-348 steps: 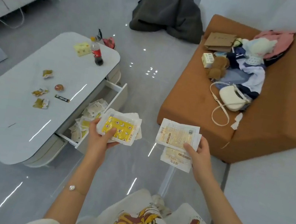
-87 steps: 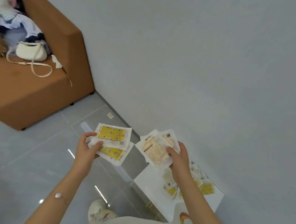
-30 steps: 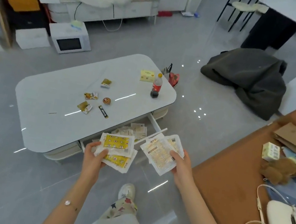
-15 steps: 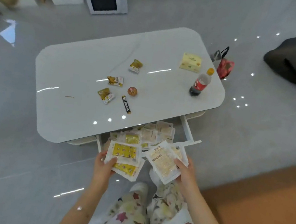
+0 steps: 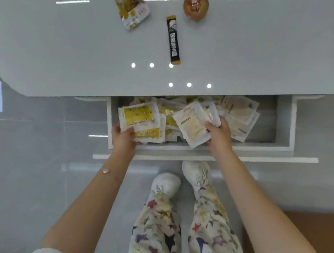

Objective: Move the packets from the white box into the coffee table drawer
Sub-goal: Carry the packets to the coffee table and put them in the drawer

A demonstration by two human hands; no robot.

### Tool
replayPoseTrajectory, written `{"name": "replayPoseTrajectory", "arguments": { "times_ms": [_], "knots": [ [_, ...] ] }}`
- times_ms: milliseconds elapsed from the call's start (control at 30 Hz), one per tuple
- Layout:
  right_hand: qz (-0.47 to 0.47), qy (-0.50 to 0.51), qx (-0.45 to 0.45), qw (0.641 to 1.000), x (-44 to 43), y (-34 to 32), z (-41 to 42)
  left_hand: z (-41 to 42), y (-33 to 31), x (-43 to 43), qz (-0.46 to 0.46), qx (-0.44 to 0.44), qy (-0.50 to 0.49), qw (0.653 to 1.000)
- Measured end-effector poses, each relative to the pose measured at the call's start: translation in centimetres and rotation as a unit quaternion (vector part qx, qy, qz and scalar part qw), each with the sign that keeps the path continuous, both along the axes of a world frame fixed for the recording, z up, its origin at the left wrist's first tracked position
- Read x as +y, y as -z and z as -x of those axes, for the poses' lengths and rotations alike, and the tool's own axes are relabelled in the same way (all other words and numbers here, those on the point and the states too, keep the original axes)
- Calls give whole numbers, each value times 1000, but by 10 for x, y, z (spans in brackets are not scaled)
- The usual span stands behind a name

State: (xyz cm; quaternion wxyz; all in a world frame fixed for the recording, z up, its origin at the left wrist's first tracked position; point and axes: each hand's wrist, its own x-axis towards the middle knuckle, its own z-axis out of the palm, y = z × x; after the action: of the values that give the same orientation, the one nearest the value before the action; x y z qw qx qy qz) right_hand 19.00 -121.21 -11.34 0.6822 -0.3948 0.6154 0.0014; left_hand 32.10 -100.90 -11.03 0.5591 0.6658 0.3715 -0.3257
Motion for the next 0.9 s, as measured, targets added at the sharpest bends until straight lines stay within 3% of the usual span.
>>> {"name": "replayPoseTrajectory", "arguments": {
  "times_ms": [200,367,467,567,633,767,833,900],
  "knots": [
    [-43,52,13,998,4,60,4,-15,59,14,-13,24,-69,997],
    [41,-67,45,996,9,48,7,-9,52,19,-96,-1,71,993],
    [126,-188,70,971,7,13,8,-2,19,17,-136,-65,163,975],
    [207,-288,69,932,5,-34,6,0,-28,14,-138,-136,260,946],
    [254,-379,71,887,2,-74,-1,-4,-68,13,-137,-187,328,916],
    [379,-560,100,730,-1,-174,-26,-17,-167,18,-204,-321,468,798],
    [407,-592,104,687,1,-230,-45,-27,-220,23,-269,-359,506,736],
    [436,-604,88,661,8,-290,-66,-36,-274,33,-328,-367,509,706]
  ]
}}
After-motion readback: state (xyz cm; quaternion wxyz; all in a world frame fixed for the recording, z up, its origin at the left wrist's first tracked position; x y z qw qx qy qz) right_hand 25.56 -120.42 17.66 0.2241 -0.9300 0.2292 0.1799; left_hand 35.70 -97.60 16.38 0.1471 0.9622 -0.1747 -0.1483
